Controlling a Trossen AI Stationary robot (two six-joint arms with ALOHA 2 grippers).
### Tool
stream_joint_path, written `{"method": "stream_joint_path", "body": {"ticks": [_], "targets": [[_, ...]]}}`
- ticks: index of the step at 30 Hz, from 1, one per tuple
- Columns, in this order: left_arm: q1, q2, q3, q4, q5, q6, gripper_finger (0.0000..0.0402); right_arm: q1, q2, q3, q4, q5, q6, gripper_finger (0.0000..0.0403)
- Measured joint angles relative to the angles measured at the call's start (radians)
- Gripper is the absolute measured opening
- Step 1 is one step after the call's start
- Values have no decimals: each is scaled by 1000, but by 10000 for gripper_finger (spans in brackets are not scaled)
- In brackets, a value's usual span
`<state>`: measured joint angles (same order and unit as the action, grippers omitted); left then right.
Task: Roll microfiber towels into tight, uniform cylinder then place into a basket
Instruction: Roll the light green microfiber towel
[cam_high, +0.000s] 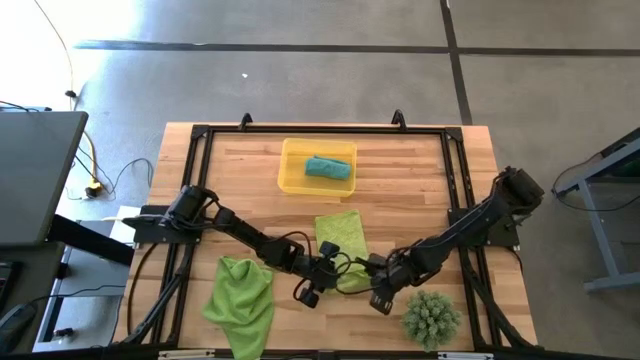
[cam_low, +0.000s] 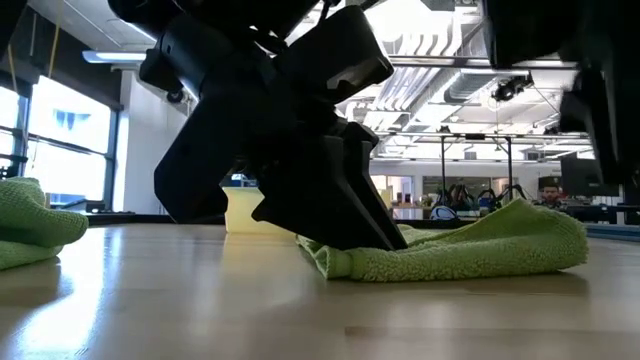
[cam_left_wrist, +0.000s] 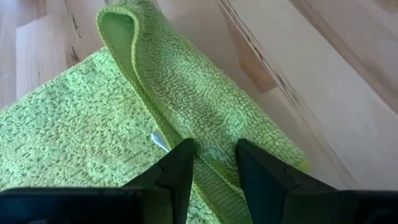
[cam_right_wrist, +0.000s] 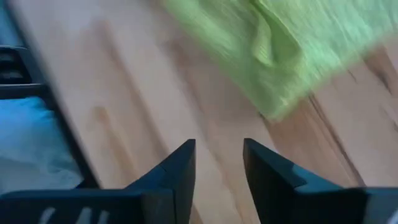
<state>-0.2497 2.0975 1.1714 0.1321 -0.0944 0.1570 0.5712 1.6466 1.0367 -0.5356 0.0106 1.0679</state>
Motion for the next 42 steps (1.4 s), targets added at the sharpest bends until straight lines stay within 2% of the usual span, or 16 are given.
{"method": "stream_joint_path", "body": {"ticks": [2, 5, 8, 11, 19, 26, 31, 35, 42], "targets": [[0, 0, 0, 0, 0, 0, 115, 11, -14, 0, 55, 59, -112, 132], [0, 0, 0, 1, 0, -1, 115, 39, -5, 0, 125, 187, -374, 133], [0, 0, 0, 1, 0, -11, 115, 68, 26, 1, 131, 244, -604, 133], [0, 1, 0, 1, 1, -23, 115, 77, 63, 1, 130, 276, -704, 133], [0, 1, -1, 2, 1, -25, 115, 55, 122, 1, 103, 266, -760, 141], [0, 1, -1, 2, 2, -27, 115, 36, 153, 1, 46, 270, -754, 191], [0, 1, -1, 2, 2, -51, 115, 35, 156, 1, 40, 233, -663, 210], [-1, 2, -1, 13, -2, -51, 115, 36, 169, 1, 40, 161, -592, 204], [-3, 5, 11, 42, -20, -50, 115, 46, 209, 5, 45, 152, -536, 167]]}}
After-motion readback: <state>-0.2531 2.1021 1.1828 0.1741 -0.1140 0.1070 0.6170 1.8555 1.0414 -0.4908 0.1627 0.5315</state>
